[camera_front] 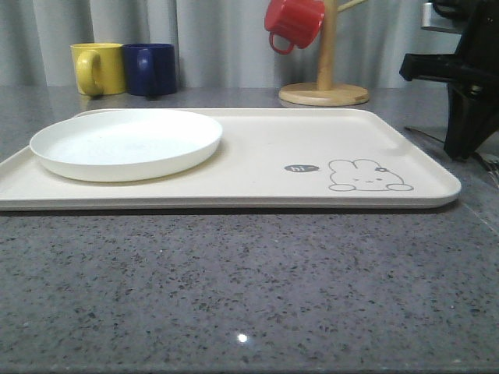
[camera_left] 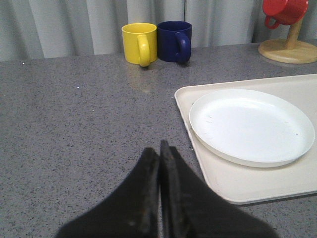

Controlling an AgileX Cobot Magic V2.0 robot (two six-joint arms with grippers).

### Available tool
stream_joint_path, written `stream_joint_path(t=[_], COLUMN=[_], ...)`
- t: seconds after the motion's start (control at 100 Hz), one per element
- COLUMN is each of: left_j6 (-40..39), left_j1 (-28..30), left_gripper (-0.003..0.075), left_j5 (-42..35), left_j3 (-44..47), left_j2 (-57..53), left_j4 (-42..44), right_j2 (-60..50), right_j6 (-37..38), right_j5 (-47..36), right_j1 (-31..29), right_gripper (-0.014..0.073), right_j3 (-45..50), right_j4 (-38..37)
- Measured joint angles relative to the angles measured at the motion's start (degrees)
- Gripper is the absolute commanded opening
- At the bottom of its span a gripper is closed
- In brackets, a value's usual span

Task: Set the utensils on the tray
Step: 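Grasp the silver fork with the right gripper, then carry the fork onto the tray beside the plate and release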

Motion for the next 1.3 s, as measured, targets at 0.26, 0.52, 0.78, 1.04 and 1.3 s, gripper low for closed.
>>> stream_joint_path(t=[0.26,0.52,0.78,1.04,1.3], left_j6=[0.0,0.0,0.0,0.0,0.0], left_j1=[0.0,0.0,0.0,0.0,0.0], left_gripper=[-0.0019,-0.0019,-0.0019,-0.0019,-0.0019], left_j5=[0.0,0.0,0.0,0.0,0.0], left_j3=[0.0,0.1,0.1,0.1,0.1], left_j2=[0.0,0.0,0.0,0.0,0.0], left_j4=[0.0,0.0,0.0,0.0,0.0], right_j2=[-4.7,-1.3,6.0,9.9,10.2], right_j6=[-0.3,3.1,16.0,25.9,27.7], right_j5=[1.8,4.5,0.8,-3.5,-4.0], right_j1=[5.5,16.7,23.1,25.0,25.0], right_gripper=[-0.006,-0.006,-0.006,-0.0052,0.0265], right_j3=[-6.2,-11.9,-15.0,-15.4,-15.4], right_j4=[-0.3,-0.9,-0.9,-0.9,-1.0])
